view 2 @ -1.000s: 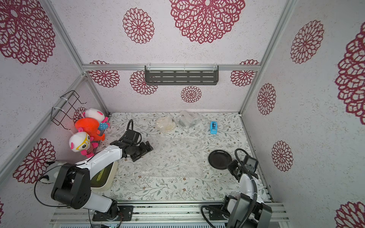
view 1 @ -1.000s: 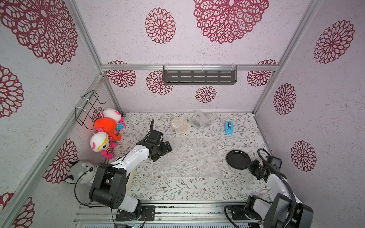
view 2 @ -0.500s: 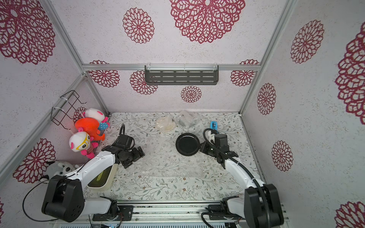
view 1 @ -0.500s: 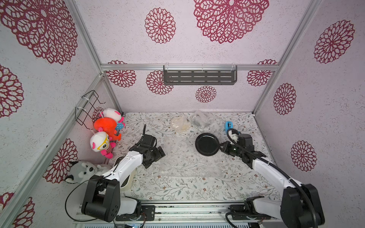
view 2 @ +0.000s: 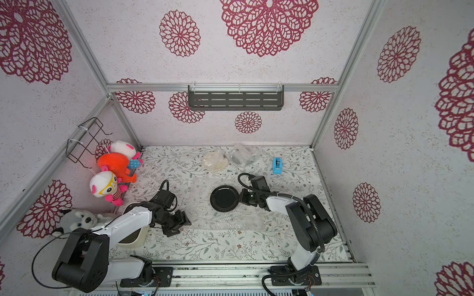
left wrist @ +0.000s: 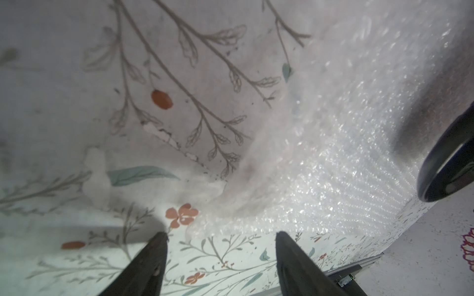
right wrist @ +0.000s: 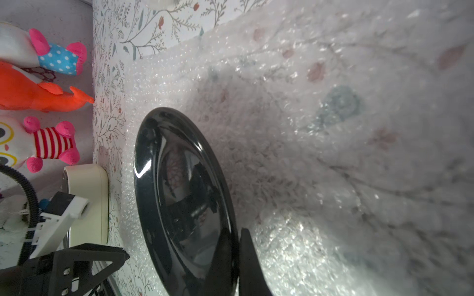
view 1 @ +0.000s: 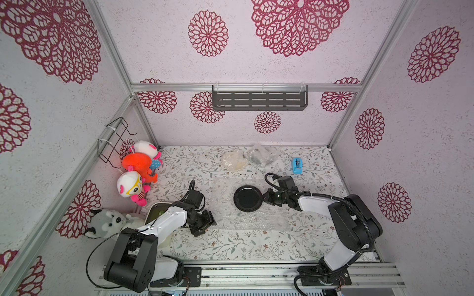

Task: Wrap dinner plates in bubble wrap
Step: Place the plate on the bubble wrap.

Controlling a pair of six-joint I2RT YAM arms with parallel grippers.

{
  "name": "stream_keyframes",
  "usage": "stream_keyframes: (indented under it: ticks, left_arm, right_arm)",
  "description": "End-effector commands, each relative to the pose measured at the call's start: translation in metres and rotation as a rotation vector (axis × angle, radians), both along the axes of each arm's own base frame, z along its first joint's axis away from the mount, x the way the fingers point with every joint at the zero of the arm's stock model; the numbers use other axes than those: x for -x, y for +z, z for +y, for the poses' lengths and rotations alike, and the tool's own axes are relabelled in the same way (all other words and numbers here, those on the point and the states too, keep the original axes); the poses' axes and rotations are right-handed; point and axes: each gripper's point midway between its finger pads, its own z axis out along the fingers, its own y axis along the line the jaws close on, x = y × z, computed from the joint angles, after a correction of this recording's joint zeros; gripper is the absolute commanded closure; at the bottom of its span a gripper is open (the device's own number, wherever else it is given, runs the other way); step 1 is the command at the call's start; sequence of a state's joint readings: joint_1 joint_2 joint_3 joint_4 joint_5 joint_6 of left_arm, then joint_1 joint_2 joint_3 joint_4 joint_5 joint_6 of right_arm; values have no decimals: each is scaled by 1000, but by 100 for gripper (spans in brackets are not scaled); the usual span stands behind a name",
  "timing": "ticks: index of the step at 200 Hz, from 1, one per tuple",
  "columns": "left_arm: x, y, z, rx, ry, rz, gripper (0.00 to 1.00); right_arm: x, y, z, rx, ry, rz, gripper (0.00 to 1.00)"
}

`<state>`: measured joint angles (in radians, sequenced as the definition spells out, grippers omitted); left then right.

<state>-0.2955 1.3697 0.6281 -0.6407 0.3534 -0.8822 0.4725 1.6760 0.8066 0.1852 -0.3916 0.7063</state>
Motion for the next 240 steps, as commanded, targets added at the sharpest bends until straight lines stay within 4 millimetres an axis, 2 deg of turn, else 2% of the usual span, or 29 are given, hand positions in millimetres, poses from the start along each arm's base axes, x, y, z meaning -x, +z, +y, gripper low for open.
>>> stream_keyframes:
  ticks: [1,30,56,75,90,114,124,138,144,150,177,191,203,213,227,240]
  left_arm:
    - [-9,-10,2,-32,-17,-18,40]
    - [-21,-7,10,-96,-10,-71,47]
    - [-27,-2,5,-81,-18,-107,49]
    - [-28,-3,3,-82,-32,-110,55]
    - [-28,-3,-1,-76,-45,-112,65]
    - [-29,1,-7,-82,-59,-126,88]
    - [-32,8,-9,-90,-66,-144,98]
    - [-36,20,-14,-92,-75,-170,100]
    - [-39,27,-17,-90,-78,-184,100]
    - [-43,34,-20,-88,-78,-201,100]
    - [-61,72,-37,-45,-84,-279,100]
    - [-73,88,-51,3,-98,-308,100]
    - [-82,97,-63,33,-115,-311,100]
    - [-89,104,-72,42,-133,-311,100]
    - [-97,108,-78,27,-150,-301,100]
    - [-102,108,-85,19,-161,-293,100]
  right_arm:
    - [-15,18,6,-41,-24,-75,100]
    - [-8,9,14,-60,23,-33,100]
    - [-3,-1,19,-63,55,6,100]
    - [-2,-8,24,-61,74,26,100]
    - [-3,-14,25,-53,68,35,100]
    - [-4,-21,23,-37,62,40,100]
    - [-5,-17,23,-34,65,21,98]
    - [-8,-5,23,-30,73,-25,78]
    - [-10,1,21,-19,77,-50,64]
    - [-12,6,18,-2,73,-78,56]
    - [-20,23,-1,110,38,-199,37]
    - [-21,30,-3,133,64,-248,33]
    - [-16,42,8,97,131,-317,32]
    - [-6,60,26,40,235,-403,32]
    - [16,79,54,12,396,-538,32]
    - [36,86,77,19,521,-650,32]
